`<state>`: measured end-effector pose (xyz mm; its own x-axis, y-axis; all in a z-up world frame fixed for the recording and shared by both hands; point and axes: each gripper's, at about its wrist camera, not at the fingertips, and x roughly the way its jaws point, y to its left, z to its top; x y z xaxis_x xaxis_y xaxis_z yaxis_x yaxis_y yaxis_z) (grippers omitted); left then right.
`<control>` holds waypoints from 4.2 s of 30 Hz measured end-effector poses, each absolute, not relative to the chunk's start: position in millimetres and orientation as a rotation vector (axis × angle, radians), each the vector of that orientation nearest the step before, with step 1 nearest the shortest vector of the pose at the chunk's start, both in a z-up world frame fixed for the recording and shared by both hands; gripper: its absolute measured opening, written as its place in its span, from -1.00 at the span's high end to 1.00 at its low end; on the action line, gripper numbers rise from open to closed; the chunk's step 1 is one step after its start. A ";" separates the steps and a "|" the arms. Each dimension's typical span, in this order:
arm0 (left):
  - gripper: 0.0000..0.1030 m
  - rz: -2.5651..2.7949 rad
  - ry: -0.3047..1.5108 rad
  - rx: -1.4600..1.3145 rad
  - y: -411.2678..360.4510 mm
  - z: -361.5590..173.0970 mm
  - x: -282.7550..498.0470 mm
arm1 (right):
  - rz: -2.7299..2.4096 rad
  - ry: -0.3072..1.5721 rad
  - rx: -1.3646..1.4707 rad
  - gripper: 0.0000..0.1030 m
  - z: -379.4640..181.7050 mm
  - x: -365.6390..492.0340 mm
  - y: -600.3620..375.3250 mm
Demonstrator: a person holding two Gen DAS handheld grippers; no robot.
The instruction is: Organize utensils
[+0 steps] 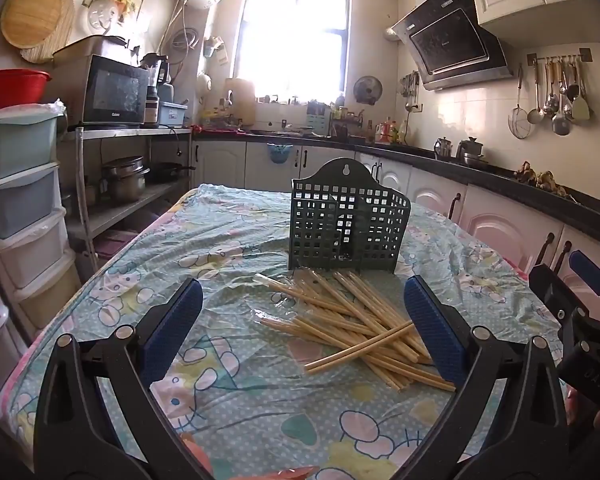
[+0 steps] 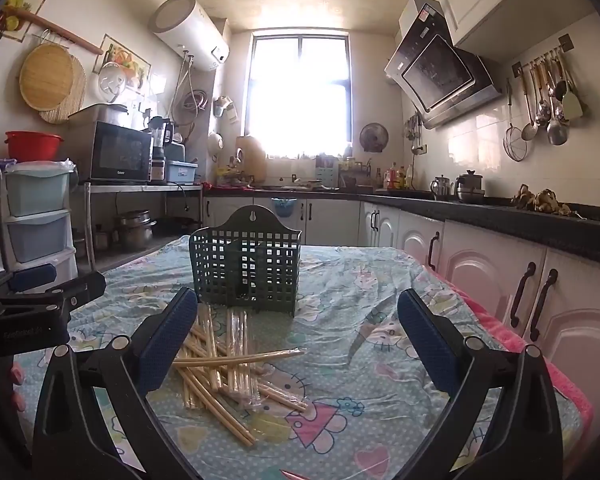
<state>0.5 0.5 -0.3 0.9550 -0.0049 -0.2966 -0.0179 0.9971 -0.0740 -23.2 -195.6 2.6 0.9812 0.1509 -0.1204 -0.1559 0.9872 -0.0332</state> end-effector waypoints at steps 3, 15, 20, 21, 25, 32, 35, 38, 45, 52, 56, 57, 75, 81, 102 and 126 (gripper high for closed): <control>-0.80 0.005 0.301 -0.077 0.6 -0.4 0.6 | 0.153 0.124 -0.041 -0.88 0.5 -22.8 -195.0; -0.80 0.006 0.302 -0.079 1.0 -0.4 0.7 | 0.159 0.128 -0.033 -0.88 1.3 -22.1 -195.7; -0.80 0.005 0.302 -0.079 1.0 -0.4 0.6 | 0.158 0.129 -0.031 -0.88 1.1 -22.2 -195.3; -0.80 0.005 0.302 -0.079 0.9 -0.3 0.6 | 0.158 0.128 -0.032 -0.88 1.2 -22.3 -195.2; -0.80 0.006 0.303 -0.079 1.0 -0.3 0.7 | 0.159 0.126 -0.032 -0.88 1.1 -22.5 -195.1; -0.80 0.005 0.304 -0.080 1.1 -0.6 1.1 | 0.159 0.129 -0.032 -0.88 1.2 -22.1 -194.8; -0.80 0.005 0.304 -0.080 0.9 -0.5 1.0 | 0.164 0.129 -0.033 -0.88 2.3 -23.4 -194.6; -0.80 0.006 0.304 -0.080 -7.7 -1.7 -0.4 | 0.169 0.134 -0.037 -0.88 2.2 -24.1 -191.9; -0.80 0.006 0.306 -0.083 -7.5 -7.2 2.9 | 0.192 0.147 -0.050 -0.88 2.5 -24.1 -190.6; -0.80 0.001 0.322 -0.109 7.1 -7.4 5.7 | 0.241 0.218 -0.097 -0.88 0.7 -14.1 -179.6; -0.80 0.020 0.354 -0.127 15.2 -3.0 10.9 | 0.239 0.280 -0.115 -0.88 1.4 -0.3 -177.2; -0.80 0.023 0.367 -0.132 17.4 -1.0 13.1 | 0.231 0.294 -0.125 -0.88 1.7 3.6 -176.2; -0.80 0.045 0.570 -0.263 77.6 12.7 75.7 | 0.206 0.494 -0.130 -0.88 25.0 74.7 -177.9; -0.80 -0.037 0.675 -0.254 71.9 9.7 108.9 | 0.205 0.581 -0.090 -0.88 16.6 94.7 -185.6; -0.37 -0.246 0.874 -0.296 36.0 -42.0 135.3 | 0.293 0.855 0.127 -0.35 -38.2 141.1 -201.3; 0.49 -0.259 0.954 -0.337 44.0 -61.8 163.4 | 0.378 0.930 0.383 0.66 -47.5 161.4 -225.0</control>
<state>163.4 44.0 -61.8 0.5547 -0.3608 -0.7497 0.0672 0.9176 -0.3919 161.4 -225.0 -47.5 0.5430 0.4710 -0.6952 -0.1476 0.8685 0.4732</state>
